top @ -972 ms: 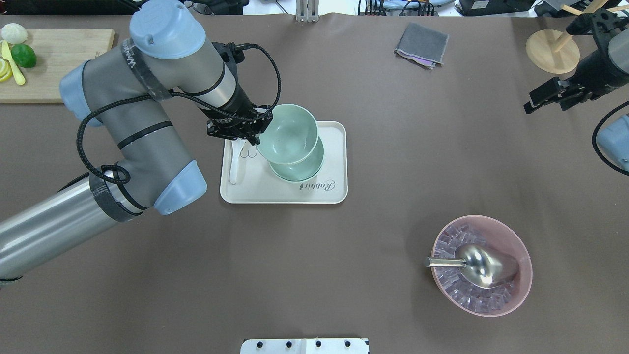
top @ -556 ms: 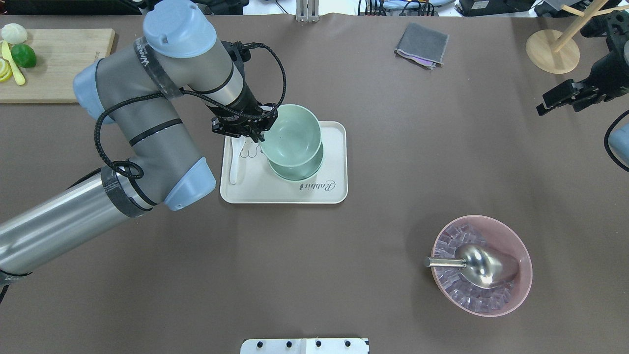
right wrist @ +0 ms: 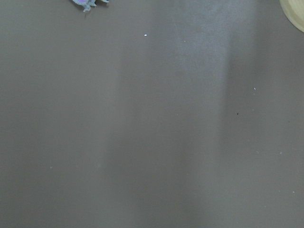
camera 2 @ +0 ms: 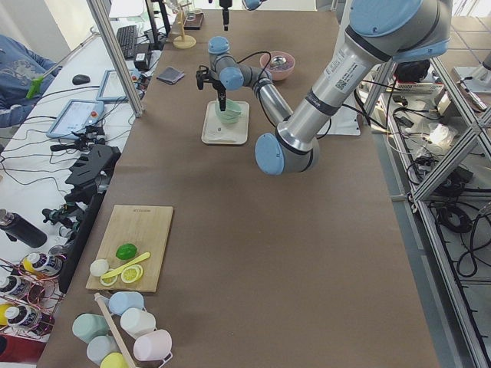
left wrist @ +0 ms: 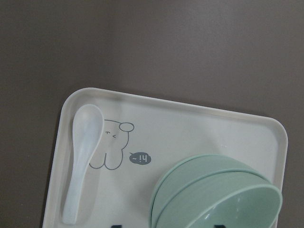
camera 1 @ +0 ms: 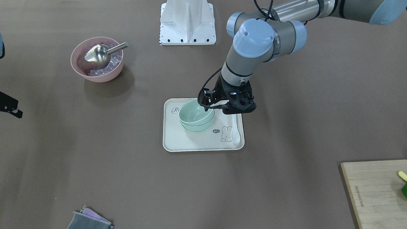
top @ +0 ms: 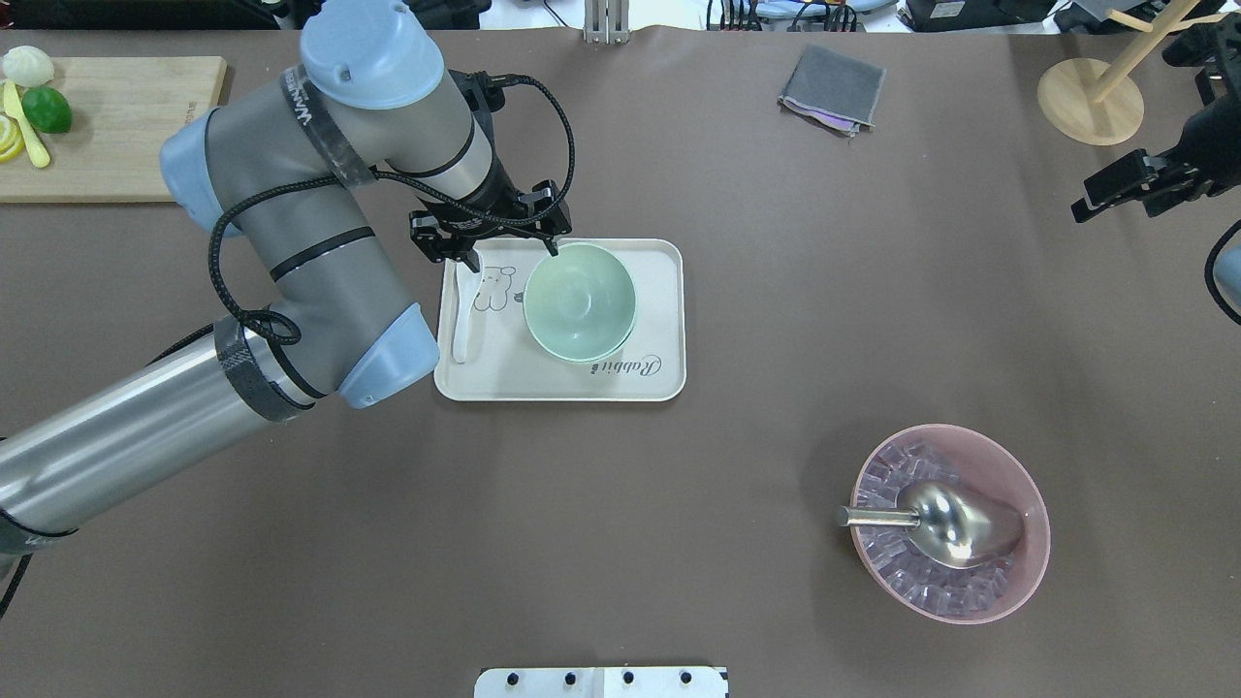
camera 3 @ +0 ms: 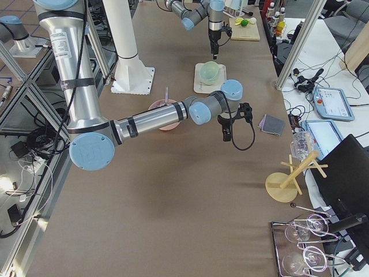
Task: Stack green bowls together
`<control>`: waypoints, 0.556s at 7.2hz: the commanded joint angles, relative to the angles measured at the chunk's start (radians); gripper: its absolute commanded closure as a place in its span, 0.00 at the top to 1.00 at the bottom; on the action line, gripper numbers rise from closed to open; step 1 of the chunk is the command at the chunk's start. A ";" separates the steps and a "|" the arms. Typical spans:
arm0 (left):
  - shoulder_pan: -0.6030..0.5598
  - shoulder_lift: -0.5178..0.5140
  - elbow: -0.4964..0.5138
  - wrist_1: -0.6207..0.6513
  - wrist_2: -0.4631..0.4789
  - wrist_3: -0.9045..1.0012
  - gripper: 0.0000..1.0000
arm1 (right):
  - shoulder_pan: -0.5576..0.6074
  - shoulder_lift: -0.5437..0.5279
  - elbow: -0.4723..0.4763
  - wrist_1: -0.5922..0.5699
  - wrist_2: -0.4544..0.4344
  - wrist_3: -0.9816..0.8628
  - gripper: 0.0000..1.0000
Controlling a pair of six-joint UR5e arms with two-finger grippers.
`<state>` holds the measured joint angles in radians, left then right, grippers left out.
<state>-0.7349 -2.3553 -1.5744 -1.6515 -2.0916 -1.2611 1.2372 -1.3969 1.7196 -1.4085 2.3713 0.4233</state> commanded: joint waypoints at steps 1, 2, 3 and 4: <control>-0.044 -0.006 -0.003 0.005 -0.024 0.020 0.98 | 0.042 -0.005 -0.005 -0.051 0.002 -0.097 1.00; -0.102 0.007 -0.012 0.059 -0.071 0.125 0.98 | 0.083 -0.004 -0.012 -0.120 -0.004 -0.220 1.00; -0.144 0.064 -0.103 0.182 -0.083 0.281 0.98 | 0.134 0.002 -0.026 -0.192 -0.013 -0.345 1.00; -0.206 0.162 -0.213 0.282 -0.081 0.492 0.98 | 0.184 -0.004 -0.053 -0.216 -0.014 -0.441 1.00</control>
<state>-0.8689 -2.2908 -1.6690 -1.4966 -2.1631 -1.0017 1.3567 -1.3981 1.6940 -1.5689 2.3618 0.1221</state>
